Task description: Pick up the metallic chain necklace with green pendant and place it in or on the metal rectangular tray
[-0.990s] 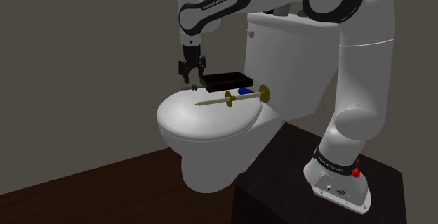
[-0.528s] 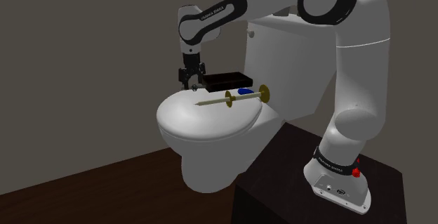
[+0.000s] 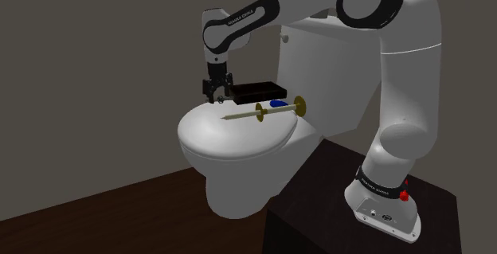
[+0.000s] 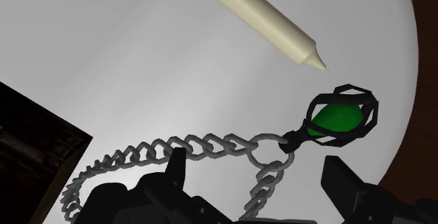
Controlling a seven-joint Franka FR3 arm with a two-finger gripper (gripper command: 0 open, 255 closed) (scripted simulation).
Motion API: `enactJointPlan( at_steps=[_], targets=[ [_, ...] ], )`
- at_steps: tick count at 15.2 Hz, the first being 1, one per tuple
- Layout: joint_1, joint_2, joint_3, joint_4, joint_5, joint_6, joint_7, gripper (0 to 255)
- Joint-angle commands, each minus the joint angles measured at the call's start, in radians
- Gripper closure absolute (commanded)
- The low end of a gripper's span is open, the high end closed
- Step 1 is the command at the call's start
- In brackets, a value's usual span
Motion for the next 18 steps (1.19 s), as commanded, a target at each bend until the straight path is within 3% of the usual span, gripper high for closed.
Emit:
enactJointPlan(
  at_steps=[1, 10, 18],
  targets=[
    [0.000, 0.000, 0.000, 0.000, 0.000, 0.000, 0.000, 255],
    [0.000, 0.000, 0.000, 0.000, 0.000, 0.000, 0.000, 255],
    [-0.001, -0.032, 0.002, 0.063, 0.005, -0.095, 0.000, 255]
  ],
)
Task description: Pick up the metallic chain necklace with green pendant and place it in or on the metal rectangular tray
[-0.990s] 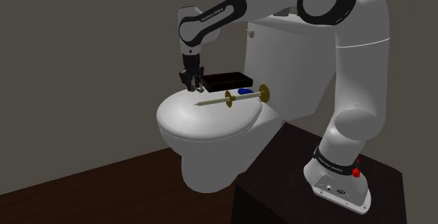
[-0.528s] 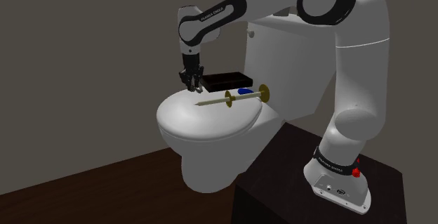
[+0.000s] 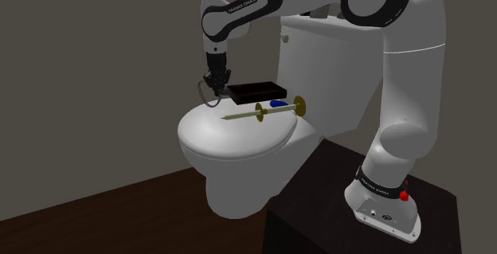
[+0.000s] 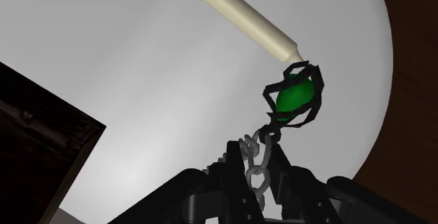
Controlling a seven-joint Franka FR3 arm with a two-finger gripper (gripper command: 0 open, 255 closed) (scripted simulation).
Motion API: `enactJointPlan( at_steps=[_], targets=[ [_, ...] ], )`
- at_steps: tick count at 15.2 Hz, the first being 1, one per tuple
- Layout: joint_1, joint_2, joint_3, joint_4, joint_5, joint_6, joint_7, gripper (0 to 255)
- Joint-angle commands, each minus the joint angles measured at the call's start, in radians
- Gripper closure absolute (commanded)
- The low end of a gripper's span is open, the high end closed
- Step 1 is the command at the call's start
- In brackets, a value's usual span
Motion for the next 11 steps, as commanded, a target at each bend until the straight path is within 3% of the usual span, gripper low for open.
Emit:
enactJointPlan(
  at_steps=[1, 11],
  targets=[
    [-0.002, -0.005, 0.000, 0.020, 0.001, -0.026, -0.003, 255],
    [-0.001, -0.025, 0.002, 0.126, 0.004, -0.152, -0.001, 255]
  ],
)
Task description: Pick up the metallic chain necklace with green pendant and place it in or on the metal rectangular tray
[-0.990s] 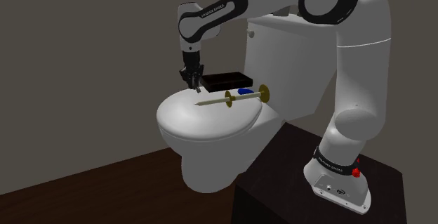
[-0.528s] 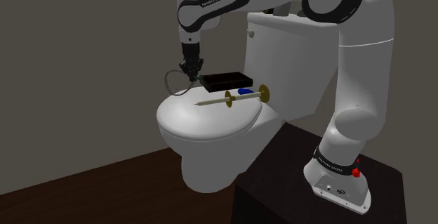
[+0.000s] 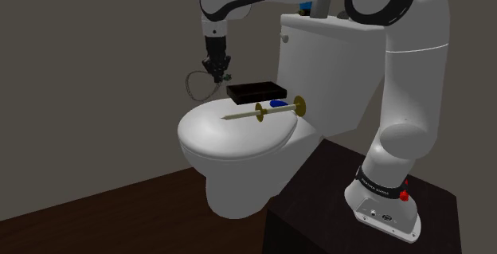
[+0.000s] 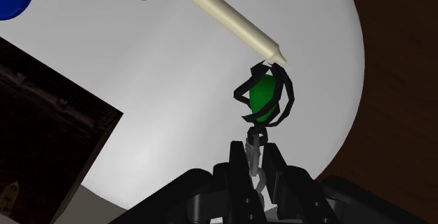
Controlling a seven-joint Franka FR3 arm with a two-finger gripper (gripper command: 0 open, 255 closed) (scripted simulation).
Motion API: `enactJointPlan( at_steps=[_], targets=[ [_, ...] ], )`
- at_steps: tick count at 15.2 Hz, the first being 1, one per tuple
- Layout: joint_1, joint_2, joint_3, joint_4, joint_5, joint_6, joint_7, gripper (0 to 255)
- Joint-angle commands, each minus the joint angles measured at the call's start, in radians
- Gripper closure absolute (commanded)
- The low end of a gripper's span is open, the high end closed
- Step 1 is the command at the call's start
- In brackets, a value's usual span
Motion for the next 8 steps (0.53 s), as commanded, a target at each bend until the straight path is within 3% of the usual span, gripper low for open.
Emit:
enactJointPlan(
  at_steps=[1, 6, 8],
  targets=[
    [0.000, -0.001, 0.000, 0.024, 0.000, -0.026, 0.000, 255],
    [0.001, -0.002, 0.001, 0.088, 0.000, -0.090, 0.002, 255],
    [-0.028, -0.016, -0.014, 0.078, 0.004, -0.095, -0.041, 255]
  ],
)
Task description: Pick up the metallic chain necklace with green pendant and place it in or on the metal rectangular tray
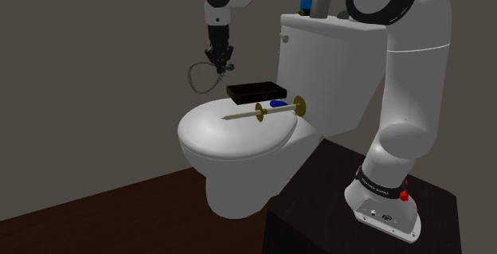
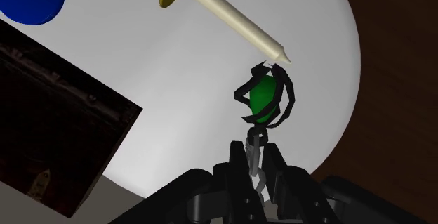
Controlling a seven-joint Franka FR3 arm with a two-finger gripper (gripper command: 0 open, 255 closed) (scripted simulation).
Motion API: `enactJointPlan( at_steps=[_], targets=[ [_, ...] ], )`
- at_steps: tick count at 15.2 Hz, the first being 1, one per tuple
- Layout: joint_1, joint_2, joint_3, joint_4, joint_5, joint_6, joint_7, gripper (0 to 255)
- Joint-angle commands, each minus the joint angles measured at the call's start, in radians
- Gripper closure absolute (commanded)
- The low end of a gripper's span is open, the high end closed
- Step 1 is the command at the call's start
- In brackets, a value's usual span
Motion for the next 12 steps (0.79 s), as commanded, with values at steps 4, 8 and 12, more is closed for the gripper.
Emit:
enactJointPlan(
  at_steps=[4, 8, 12],
  targets=[
    [-0.066, -0.021, -0.036, -0.001, 0.006, -0.023, -0.102, 255],
    [-0.120, -0.022, -0.068, 0.017, 0.009, -0.044, -0.187, 255],
    [-0.174, -0.006, -0.100, 0.058, 0.010, -0.072, -0.272, 255]
  ],
)
